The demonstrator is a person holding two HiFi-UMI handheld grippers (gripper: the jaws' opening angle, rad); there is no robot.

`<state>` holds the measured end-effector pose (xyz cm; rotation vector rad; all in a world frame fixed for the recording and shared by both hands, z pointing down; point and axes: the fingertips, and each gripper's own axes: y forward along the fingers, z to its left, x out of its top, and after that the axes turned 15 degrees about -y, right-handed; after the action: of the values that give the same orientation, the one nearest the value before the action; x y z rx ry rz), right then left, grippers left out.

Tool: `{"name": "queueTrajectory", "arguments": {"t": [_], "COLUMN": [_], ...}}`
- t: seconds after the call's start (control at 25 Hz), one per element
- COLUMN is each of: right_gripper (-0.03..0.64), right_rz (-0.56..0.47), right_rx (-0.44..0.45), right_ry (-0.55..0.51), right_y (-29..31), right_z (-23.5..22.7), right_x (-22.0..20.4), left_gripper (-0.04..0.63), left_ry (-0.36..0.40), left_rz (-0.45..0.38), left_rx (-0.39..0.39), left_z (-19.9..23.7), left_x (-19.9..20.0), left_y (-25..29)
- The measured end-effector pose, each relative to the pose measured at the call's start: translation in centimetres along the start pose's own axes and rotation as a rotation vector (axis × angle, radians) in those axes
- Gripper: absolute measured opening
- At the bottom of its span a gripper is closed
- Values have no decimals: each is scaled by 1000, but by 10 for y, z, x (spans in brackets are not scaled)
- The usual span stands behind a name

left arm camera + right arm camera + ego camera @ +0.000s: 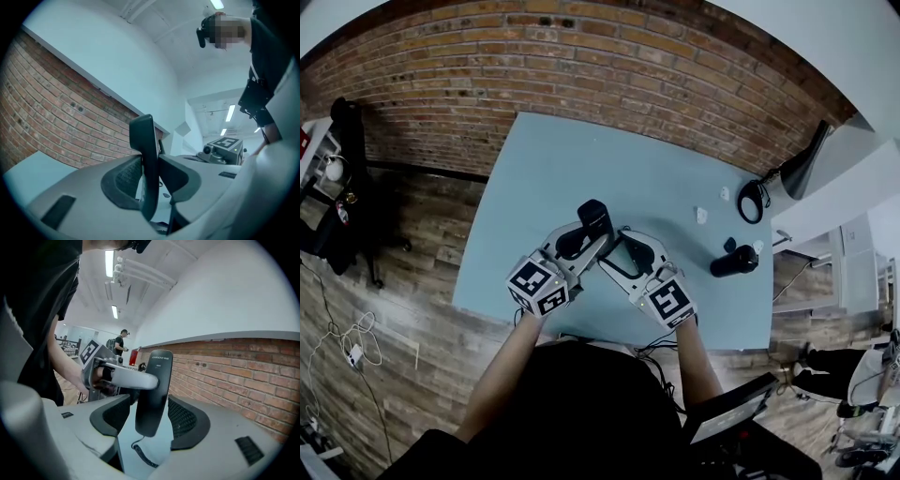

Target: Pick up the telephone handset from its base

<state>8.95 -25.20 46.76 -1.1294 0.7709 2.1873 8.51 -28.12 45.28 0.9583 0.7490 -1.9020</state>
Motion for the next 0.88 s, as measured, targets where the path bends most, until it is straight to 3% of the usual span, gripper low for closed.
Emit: {"name": "queueTrajectory", "arguments": {"t": [0.2, 0.36, 0.6, 0.76, 0.88], "right_gripper": [250, 249, 237, 194, 119], "right_rz": [3, -17, -40, -40, -22], "right_rx": [1, -41, -151, -203, -244], "right_ry": [41, 67, 72, 73, 78], "right_y": [-2, -1, 0, 2, 0], "right_z": [6, -1, -16, -20, -24], "right_x": [-3, 3, 7, 7, 6], "left_gripper": [120, 120, 121, 121, 121], "left_ry": [-20, 44, 174, 185, 182], "left_rz": [-35, -60, -46, -29, -20], "left_rx": [147, 215, 253, 258, 268], "left_z": [38, 48, 47, 47, 49], "left_x": [10, 19, 21, 15, 10], "left_y": [-17, -28, -34, -37, -41]}}
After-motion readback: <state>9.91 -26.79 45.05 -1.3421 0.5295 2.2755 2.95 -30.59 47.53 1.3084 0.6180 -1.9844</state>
